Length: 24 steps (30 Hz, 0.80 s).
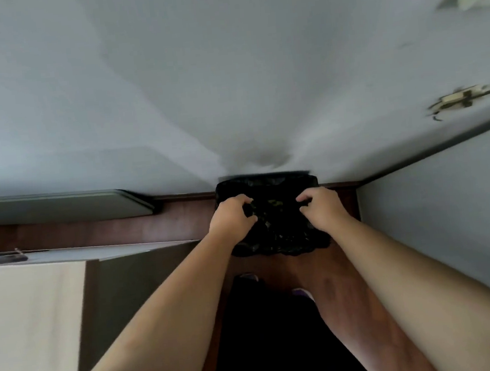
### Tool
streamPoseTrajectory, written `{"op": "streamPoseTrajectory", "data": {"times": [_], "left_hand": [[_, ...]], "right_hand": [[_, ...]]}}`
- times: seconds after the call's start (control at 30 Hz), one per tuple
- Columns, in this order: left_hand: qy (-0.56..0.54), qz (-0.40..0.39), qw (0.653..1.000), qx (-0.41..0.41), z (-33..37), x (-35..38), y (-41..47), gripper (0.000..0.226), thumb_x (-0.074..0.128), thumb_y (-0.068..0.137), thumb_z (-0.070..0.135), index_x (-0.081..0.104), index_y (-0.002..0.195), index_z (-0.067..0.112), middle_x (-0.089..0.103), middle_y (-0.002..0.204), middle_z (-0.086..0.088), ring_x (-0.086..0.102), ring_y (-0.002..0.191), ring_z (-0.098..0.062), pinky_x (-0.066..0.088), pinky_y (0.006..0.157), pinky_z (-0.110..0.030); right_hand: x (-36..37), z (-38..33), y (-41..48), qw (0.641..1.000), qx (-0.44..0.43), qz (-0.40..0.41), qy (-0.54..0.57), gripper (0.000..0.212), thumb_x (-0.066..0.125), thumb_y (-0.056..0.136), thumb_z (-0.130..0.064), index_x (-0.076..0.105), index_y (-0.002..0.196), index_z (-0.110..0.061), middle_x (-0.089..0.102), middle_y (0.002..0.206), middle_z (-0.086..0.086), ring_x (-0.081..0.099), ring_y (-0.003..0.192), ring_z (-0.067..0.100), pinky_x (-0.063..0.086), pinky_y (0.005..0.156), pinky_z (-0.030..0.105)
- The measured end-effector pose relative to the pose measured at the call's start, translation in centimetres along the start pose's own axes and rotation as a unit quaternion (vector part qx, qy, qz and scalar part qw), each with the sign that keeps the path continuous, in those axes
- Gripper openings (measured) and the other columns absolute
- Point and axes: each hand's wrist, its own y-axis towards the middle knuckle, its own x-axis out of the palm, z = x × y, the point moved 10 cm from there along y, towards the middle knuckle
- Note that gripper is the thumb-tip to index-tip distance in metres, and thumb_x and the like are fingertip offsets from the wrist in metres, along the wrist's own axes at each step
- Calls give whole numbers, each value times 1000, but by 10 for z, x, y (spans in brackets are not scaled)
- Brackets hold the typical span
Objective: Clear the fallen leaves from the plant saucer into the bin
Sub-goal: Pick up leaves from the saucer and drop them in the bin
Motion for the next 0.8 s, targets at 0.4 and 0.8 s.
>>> {"op": "streamPoseTrajectory", "data": {"times": [0.4, 0.8], "left_hand": [[-9, 204, 979, -24, -2, -169, -164, 42, 62, 83, 26, 54, 124, 21, 55, 127, -8, 57, 115, -28, 48, 94, -37], [-170, 453, 822, -298, -243, -154, -545, 29, 58, 85, 26, 63, 112, 20, 68, 113, -5, 63, 105, -26, 52, 90, -35]], "right_hand": [[-58, -207, -107, 970, -242, -2, -32, 18, 59, 79, -3, 72, 91, -6, 73, 99, 14, 66, 95, 27, 48, 83, 26], [165, -394, -442, 784, -567, -169, -189, 11, 61, 85, -14, 71, 88, -19, 70, 94, 6, 63, 83, 22, 47, 69, 25]]}}
